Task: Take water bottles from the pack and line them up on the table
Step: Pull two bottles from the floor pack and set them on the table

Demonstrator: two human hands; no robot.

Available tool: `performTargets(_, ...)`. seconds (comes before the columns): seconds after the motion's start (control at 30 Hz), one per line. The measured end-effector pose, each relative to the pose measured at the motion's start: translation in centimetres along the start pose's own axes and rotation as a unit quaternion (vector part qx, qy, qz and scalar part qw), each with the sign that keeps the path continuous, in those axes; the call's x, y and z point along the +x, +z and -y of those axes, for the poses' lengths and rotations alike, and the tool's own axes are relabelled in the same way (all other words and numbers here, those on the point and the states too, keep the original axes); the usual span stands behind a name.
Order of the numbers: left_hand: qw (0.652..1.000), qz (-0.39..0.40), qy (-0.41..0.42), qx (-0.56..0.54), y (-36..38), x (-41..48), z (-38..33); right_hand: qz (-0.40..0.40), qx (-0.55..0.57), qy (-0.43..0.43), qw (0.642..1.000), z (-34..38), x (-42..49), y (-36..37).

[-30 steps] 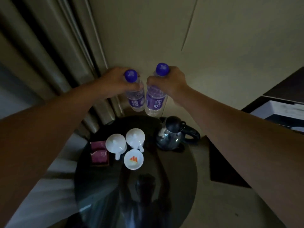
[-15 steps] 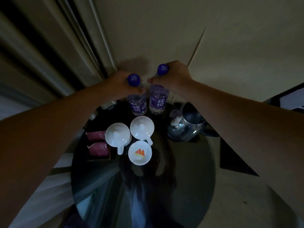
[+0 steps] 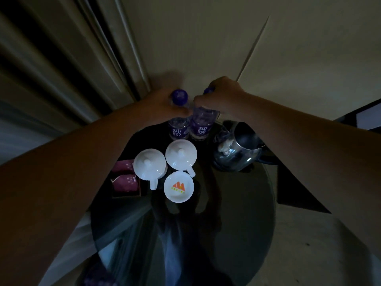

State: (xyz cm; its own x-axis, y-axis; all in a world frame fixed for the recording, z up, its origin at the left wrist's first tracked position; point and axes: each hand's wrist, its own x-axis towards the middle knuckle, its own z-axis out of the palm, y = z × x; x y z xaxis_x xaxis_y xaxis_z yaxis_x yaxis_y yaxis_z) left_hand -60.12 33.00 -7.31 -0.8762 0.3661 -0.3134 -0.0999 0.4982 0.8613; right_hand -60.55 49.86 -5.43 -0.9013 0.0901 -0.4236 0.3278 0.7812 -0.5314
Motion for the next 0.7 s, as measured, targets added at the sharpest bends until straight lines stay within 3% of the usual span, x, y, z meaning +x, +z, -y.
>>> performTargets(0.13,1.0,-0.004,0.005,-0.027,0.7,-0.7,0.3,0.049,-0.019,-0.028,0.998,0.1,-0.6,-0.7)
performTargets(0.37,0.993,-0.024,-0.004,-0.111,1.0,-0.8,1.7,0.05,-0.039,-0.067,0.996,-0.3,-1.5,-1.1)
performTargets(0.7,0.989,-0.041,-0.002,-0.145,1.5,-0.5,1.8,0.087,-0.122,-0.103,0.983,0.3,-2.2,-1.8)
